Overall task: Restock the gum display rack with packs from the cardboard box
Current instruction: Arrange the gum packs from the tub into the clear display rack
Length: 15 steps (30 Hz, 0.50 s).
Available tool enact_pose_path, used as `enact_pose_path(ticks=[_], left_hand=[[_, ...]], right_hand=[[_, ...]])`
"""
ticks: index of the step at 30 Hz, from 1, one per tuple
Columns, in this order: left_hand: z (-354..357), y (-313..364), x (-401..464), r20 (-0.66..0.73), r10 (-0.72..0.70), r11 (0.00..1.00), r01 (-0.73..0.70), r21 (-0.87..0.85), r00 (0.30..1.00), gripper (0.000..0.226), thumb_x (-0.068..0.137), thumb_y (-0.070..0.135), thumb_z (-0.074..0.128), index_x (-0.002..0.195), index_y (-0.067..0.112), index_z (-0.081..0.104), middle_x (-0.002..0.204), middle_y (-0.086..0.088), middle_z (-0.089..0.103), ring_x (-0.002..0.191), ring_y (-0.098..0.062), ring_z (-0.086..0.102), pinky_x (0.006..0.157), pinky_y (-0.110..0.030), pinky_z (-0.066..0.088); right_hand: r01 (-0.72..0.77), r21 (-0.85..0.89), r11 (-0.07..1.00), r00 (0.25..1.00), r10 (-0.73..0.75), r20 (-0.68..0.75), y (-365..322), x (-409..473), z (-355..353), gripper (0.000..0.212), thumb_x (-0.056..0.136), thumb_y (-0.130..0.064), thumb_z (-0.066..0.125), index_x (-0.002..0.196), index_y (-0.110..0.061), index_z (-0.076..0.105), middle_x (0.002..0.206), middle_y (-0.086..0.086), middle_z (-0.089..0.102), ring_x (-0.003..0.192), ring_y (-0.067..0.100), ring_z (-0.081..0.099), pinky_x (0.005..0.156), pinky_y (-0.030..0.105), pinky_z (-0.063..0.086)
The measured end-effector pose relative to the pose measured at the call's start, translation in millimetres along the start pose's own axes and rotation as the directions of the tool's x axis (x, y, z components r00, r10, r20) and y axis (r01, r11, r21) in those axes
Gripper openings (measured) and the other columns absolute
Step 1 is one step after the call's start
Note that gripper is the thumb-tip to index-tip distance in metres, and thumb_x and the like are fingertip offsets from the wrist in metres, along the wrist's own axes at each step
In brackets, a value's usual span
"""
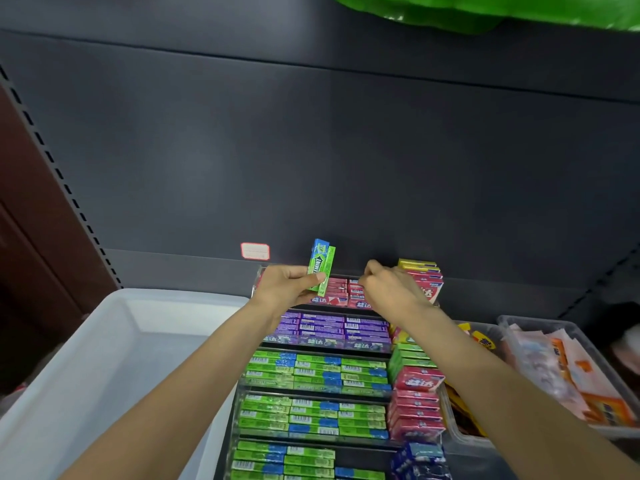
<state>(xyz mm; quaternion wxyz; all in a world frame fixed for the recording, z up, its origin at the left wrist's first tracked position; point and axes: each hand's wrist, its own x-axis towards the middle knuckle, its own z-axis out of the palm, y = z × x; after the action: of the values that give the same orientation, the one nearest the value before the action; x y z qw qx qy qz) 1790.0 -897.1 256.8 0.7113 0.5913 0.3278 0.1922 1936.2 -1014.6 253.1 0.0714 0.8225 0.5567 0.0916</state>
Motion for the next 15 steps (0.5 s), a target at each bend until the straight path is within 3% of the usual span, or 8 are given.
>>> enact_pose_path(ticks=[5,9,12,15], left_hand=[[3,0,-12,-0.005,-0.005,1.000,0.005,0.012,1.000,0.024,0.084,0.010,0.066,0.106,0.000,0.067,0.101,-0.012,0.071,0.084,-0.015,0.068,0.073,-0.016,0.056],[4,3,-26,-0.014,0.041,0.998,-0.040,0.041,0.999,0.024,0.085,0.008,0.065,0.106,-0.002,0.067,0.100,-0.012,0.070,0.082,-0.014,0.067,0.072,-0.015,0.055],[2,4,-41,-0.014,0.087,0.994,-0.086,0.069,0.996,0.021,0.085,0.006,0.064,0.105,-0.001,0.067,0.095,-0.010,0.070,0.078,-0.011,0.067,0.071,-0.013,0.055],[-4,0,-56,0.021,0.123,0.978,-0.125,0.165,0.992,0.020,0.084,0.007,0.066,0.103,0.001,0.069,0.085,-0.005,0.071,0.072,-0.007,0.065,0.068,-0.011,0.053]], right_hand=[[-0.018,0.176,0.984,0.998,0.006,0.067,4,-1,-13,0.032,0.097,-0.015,0.043,0.126,-0.017,0.057,0.118,0.005,0.052,0.099,0.026,0.059,0.086,0.037,0.047],[-0.022,0.431,0.902,0.998,0.046,-0.046,-1,-15,-22,0.032,0.096,-0.019,0.049,0.126,-0.019,0.056,0.117,0.000,0.053,0.103,0.019,0.058,0.089,0.036,0.049],[-0.020,0.691,0.723,0.985,0.134,-0.112,-14,-31,-29,0.029,0.093,-0.018,0.055,0.122,-0.018,0.060,0.109,-0.002,0.058,0.098,0.013,0.059,0.087,0.024,0.047],[-0.067,0.909,0.411,0.981,0.194,-0.016,-34,-48,-37,0.035,0.091,-0.023,0.059,0.126,-0.018,0.057,0.106,-0.002,0.065,0.095,0.011,0.064,0.088,0.025,0.050]])
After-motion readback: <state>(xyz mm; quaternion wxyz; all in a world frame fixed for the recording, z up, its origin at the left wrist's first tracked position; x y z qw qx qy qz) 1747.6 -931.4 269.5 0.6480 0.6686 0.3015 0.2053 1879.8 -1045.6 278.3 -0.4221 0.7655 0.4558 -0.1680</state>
